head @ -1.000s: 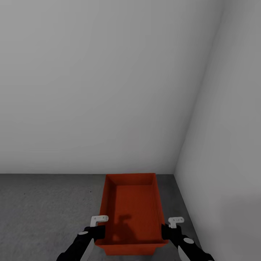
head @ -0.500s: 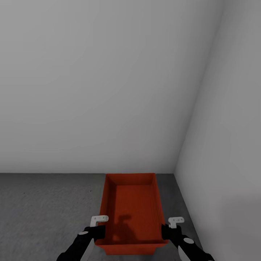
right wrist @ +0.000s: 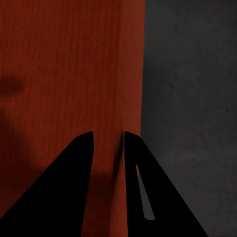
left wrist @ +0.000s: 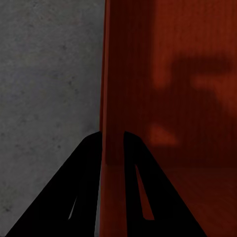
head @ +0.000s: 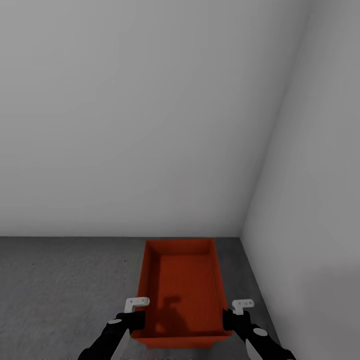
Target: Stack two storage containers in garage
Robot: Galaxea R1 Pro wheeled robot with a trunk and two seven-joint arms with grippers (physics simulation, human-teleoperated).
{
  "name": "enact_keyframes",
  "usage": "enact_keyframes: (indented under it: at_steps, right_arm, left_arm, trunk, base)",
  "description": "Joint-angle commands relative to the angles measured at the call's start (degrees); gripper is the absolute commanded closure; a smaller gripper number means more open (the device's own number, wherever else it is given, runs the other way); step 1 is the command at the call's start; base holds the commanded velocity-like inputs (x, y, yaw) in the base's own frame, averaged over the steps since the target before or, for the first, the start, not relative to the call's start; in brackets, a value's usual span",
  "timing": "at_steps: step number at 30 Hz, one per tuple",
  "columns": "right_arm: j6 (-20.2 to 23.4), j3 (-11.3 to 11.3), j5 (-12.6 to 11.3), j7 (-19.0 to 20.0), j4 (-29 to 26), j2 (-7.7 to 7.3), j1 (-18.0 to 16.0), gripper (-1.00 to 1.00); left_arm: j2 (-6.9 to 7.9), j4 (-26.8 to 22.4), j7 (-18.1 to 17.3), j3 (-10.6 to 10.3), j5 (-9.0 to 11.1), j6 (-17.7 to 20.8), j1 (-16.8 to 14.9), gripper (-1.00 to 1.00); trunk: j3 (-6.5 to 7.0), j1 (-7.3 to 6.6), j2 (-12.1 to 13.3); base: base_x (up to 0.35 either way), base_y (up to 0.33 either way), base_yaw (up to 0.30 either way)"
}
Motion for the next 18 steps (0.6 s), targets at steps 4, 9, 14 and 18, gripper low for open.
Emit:
enact_keyframes:
  at_steps: [4,9,14,18]
  right_arm:
    - [-0.1,0.4,0.1,0.5,0.2,-0.46,0.0,1.0]
    - [-0.2,0.4,0.1,0.5,0.2,-0.46,0.0,1.0]
    - [-0.1,0.4,0.1,0.5,0.2,-0.47,0.0,1.0]
    - [-0.1,0.3,0.1,0.5,0.2,-0.45,0.0,1.0]
  left_arm:
    - [0.0,-1.6,0.2,0.1,0.0,0.4,0.0,1.0]
    - [-0.02,-1.6,0.2,0.1,0.0,0.4,0.0,1.0]
    - [-0.01,-1.6,0.1,0.1,0.0,0.4,0.0,1.0]
    - [0.01,-1.6,0.1,0.1,0.0,0.4,0.0,1.0]
  trunk:
    - [-0.42,-0.01,0.0]
    - [-0.88,-0.01,0.0]
    - [-1.07,-0.01,0.0]
    - [-1.09,-0.01,0.0]
  base:
    - [0.0,0.0,0.0]
    - [0.0,0.0,0.0]
    - [0.0,0.0,0.0]
    - [0.0,0.0,0.0]
